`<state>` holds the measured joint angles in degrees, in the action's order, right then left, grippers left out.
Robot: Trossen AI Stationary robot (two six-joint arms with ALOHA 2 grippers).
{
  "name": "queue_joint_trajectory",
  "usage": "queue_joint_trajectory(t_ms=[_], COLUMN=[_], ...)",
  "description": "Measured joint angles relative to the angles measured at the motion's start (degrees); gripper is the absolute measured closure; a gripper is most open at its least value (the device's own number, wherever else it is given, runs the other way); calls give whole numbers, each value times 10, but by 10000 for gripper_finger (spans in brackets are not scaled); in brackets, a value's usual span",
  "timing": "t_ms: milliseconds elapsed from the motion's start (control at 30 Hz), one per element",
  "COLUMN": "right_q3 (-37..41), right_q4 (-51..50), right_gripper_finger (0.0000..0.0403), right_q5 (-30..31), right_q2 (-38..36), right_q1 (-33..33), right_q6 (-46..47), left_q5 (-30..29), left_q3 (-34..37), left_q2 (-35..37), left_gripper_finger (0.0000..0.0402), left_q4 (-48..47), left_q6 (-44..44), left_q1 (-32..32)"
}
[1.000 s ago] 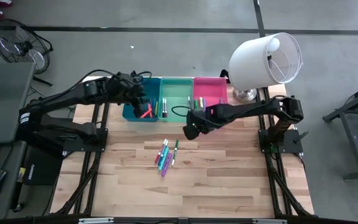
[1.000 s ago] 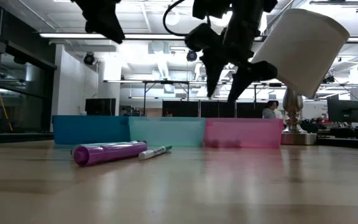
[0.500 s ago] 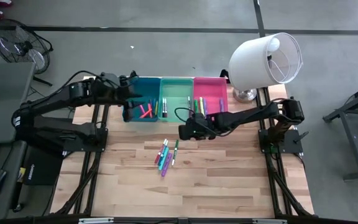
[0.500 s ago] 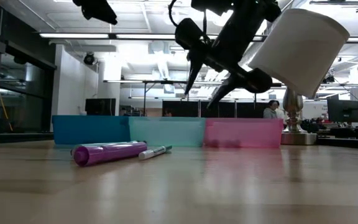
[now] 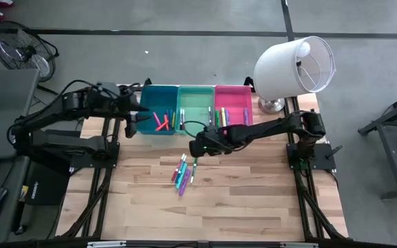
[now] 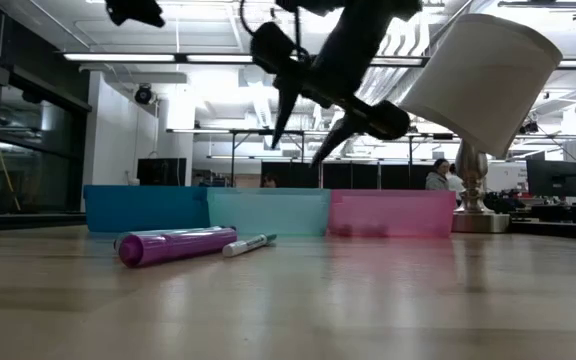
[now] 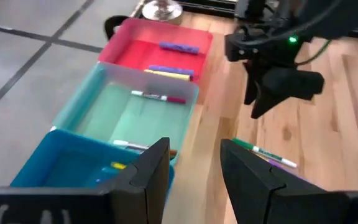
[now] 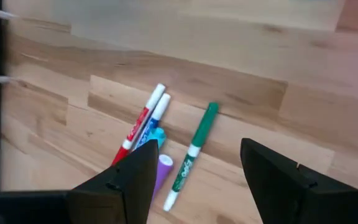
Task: Pick & Place Markers
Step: Put the green marker pen into the green bin
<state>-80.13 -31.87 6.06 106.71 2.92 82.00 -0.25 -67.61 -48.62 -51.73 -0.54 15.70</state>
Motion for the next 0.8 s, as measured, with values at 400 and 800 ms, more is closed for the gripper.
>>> queue_joint_trajectory(t_ms=[400, 800], right_q3=[-207, -358], right_q4=[-214, -268], right_gripper_finger=[185, 185], right_q5=[28, -8], right_q2=[117, 229], right_q1=[10, 12], right_q6=[15, 91], left_q5=[-18, 68], left_q3=[94, 179], left_q2=[148, 289], left_gripper_finger=[262, 262], left_q4=[-3, 10], left_q6=[23, 7], left_q1=[0, 0])
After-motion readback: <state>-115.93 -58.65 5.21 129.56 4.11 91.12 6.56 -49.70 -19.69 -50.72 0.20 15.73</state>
